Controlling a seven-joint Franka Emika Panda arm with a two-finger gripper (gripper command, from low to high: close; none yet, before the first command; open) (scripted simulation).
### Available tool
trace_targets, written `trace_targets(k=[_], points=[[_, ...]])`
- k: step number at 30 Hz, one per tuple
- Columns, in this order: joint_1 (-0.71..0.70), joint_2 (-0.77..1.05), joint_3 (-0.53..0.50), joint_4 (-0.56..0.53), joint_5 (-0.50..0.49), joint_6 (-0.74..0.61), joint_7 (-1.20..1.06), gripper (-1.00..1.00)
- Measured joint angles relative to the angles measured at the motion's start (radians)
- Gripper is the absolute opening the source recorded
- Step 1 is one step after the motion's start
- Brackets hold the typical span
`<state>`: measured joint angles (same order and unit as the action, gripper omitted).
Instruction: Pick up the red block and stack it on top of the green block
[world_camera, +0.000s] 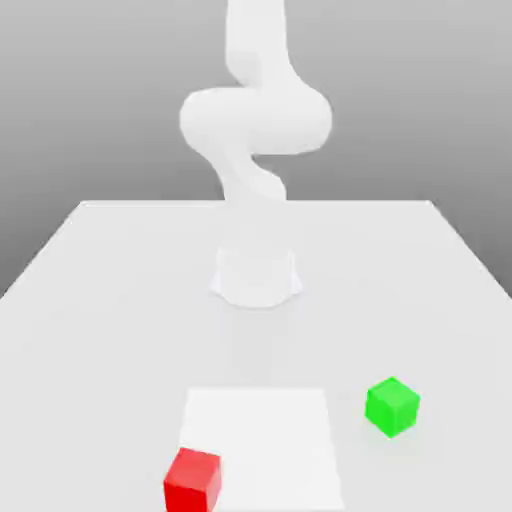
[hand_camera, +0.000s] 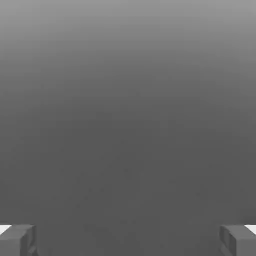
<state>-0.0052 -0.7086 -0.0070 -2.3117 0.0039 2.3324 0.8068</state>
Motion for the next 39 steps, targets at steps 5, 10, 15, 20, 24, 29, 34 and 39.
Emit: trace_targets(k=[5, 10, 15, 20, 24, 29, 34, 39], points=[[-0.012, 0.187, -0.014, -0.024, 0.009, 0.066, 0.014, 0.00], [-0.022, 0.369, -0.027, -0.047, 0.016, 0.131, 0.027, 0.00], [-0.035, 0.550, -0.038, -0.070, 0.024, 0.195, 0.041, 0.00], [-0.054, 0.731, -0.049, -0.093, 0.029, 0.259, 0.056, 0.00], [-0.062, 0.876, -0.057, -0.112, 0.031, 0.311, 0.070, 0.00], [-0.072, 1.057, -0.051, -0.102, 0.050, 0.431, 0.063, 0.00], [-0.079, 1.114, -0.043, -0.094, 0.056, 0.478, 0.059, -1.00], [-0.077, 1.087, -0.045, -0.098, 0.051, 0.455, 0.062, -1.00]])
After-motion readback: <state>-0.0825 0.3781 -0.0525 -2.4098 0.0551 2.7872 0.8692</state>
